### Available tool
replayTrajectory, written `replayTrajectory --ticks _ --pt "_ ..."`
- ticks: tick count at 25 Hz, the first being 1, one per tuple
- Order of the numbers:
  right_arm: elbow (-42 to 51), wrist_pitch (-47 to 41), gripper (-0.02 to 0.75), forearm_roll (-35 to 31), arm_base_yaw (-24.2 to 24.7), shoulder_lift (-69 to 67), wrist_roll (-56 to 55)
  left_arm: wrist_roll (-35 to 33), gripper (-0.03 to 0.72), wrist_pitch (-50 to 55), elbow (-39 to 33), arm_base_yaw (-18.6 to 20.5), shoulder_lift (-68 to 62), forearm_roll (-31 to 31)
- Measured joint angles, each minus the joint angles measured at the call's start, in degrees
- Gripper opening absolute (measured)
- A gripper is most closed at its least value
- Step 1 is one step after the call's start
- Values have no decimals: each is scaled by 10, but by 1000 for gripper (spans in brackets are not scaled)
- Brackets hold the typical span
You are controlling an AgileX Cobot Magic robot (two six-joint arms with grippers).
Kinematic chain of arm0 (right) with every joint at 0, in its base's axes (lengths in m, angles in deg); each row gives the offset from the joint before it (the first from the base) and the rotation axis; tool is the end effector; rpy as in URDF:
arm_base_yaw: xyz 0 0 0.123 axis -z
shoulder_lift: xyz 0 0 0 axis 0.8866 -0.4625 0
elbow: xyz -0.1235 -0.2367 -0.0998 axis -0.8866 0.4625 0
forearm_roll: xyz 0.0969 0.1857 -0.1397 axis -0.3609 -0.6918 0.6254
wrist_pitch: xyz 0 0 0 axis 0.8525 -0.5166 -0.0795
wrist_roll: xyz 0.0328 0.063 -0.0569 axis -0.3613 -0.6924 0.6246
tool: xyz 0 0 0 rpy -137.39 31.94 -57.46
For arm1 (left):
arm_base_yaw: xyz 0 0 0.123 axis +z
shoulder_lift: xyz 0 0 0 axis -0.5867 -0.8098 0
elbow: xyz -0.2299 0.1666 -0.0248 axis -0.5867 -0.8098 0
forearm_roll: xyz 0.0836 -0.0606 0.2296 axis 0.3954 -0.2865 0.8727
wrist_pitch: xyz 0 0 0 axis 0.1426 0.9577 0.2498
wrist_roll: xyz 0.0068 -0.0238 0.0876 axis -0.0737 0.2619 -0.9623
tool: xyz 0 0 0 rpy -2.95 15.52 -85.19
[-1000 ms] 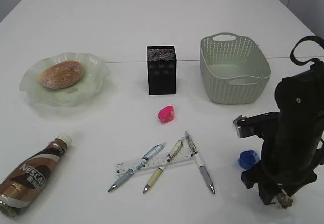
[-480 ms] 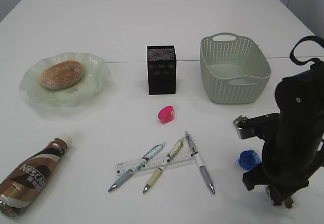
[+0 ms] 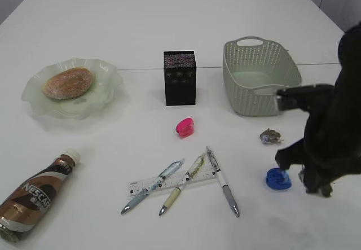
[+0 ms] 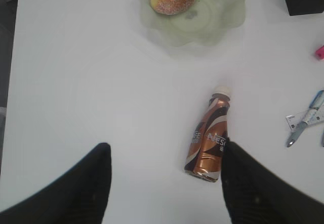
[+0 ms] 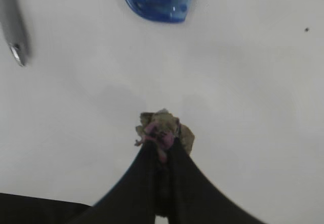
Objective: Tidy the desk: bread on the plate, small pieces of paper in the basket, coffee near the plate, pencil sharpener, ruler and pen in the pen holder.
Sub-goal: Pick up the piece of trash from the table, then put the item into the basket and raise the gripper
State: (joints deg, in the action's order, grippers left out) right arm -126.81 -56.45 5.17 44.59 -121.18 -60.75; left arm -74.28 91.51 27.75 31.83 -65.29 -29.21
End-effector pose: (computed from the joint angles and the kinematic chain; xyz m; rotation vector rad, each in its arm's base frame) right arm 0.2622 0.0855 0.1936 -0.2716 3.1229 0.0183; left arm 0.1400 -0.0076 0.4210 0.0246 2.4256 -0.0198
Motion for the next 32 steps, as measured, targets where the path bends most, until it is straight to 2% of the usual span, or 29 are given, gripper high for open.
replayTrajectory --ticks 4,8,15,22,27,32 --pt "-81 -25 0 7 0 31 -13 0 496 0 0 0 0 2" --pt "-182 -27 0 46 0 33 -31 0 496 0 0 0 0 4" --pt "-327 22 0 124 0 -12 -52 0 496 0 0 0 0 4" --pt "-412 64 -1 128 24 -117 -67 0 496 0 0 0 0 -3" --pt "-447 79 -1 131 53 -182 -76 0 496 0 0 0 0 -3" --pt "-479 102 4 134 61 -249 -78 0 496 0 0 0 0 -3"
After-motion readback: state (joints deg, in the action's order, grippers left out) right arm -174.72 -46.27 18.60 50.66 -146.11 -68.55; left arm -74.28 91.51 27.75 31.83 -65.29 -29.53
